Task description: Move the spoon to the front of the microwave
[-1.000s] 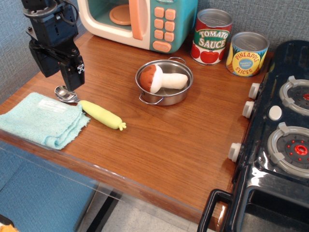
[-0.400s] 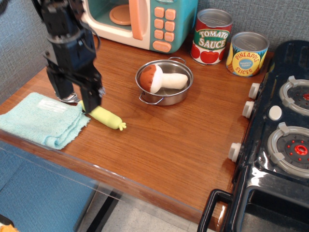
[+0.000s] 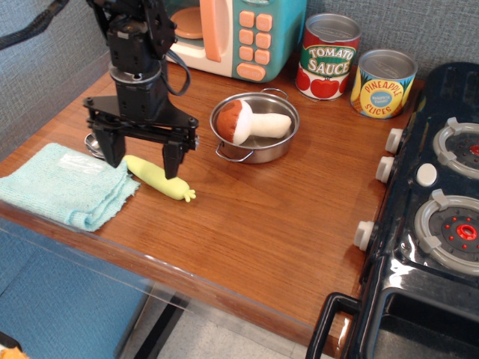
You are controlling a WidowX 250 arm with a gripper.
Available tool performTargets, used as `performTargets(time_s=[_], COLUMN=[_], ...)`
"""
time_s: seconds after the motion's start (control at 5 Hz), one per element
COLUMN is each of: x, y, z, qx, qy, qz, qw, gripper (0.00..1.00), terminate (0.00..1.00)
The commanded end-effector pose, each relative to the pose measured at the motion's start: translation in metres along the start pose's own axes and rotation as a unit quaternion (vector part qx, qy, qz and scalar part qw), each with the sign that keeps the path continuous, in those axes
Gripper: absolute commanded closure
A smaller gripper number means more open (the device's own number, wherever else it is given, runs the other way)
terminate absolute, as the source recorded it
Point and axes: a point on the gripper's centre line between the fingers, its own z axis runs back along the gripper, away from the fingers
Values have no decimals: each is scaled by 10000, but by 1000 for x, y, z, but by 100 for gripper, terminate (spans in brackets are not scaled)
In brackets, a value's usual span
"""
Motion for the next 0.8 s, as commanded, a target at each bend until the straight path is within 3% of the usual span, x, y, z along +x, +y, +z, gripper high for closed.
performTargets(time_s=[0.0, 0.6], x=[16, 17], y=[-2, -15], z=[0, -39], qx=[-320, -156], qy=[-232, 12], qz=[982, 1384], qw=[9944, 9903], gripper=[0, 0], terminate=[0, 0])
